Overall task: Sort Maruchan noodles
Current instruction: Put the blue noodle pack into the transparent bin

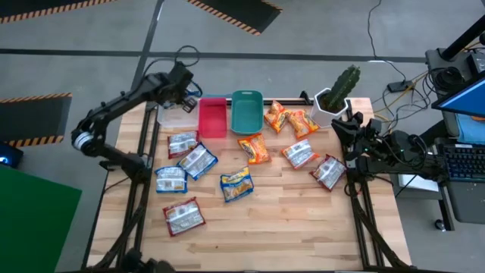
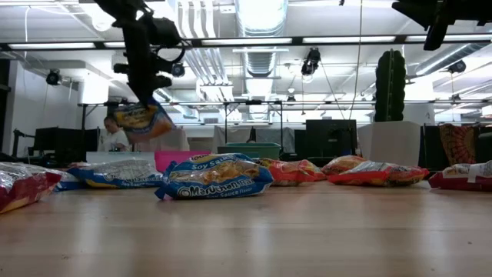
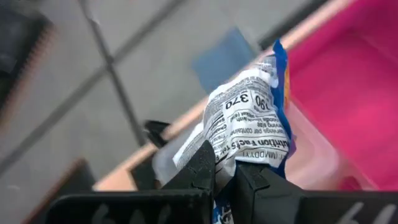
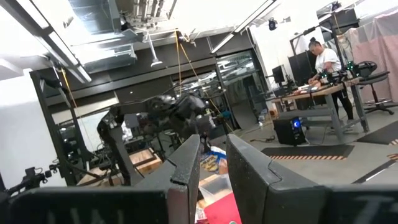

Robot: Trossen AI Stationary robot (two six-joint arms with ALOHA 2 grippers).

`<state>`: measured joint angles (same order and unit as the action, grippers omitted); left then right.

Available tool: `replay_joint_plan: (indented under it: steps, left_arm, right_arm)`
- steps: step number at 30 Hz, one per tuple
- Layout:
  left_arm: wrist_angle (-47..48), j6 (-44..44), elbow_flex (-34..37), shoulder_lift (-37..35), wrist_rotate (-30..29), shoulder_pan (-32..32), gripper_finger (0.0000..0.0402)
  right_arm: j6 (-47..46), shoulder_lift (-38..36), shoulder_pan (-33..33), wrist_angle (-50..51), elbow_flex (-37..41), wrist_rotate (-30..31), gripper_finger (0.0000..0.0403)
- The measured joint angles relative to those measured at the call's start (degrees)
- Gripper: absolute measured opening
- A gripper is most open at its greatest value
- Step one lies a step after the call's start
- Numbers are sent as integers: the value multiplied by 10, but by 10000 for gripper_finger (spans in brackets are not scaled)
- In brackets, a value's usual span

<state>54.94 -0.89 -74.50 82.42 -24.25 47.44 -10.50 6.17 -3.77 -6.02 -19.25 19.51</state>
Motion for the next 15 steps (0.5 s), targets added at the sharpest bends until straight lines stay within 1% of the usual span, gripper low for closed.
replay_joint_plan:
  steps: [2, 5, 9, 15]
  left_arm:
    - [28, -1, -29, 26, 37, 24, 2]
    - [76, -1, -62, 63, 66, 57, 2]
    - [139, -1, -90, 102, 122, 86, 2]
    - [147, 5, -97, 142, 130, 91, 2]
  right_arm:
    - [0, 0, 0, 0, 0, 0, 68]
    - [0, 0, 0, 0, 0, 0, 68]
    - [0, 0, 0, 6, 0, 0, 68]
    - [0, 0, 0, 13, 0, 0, 68]
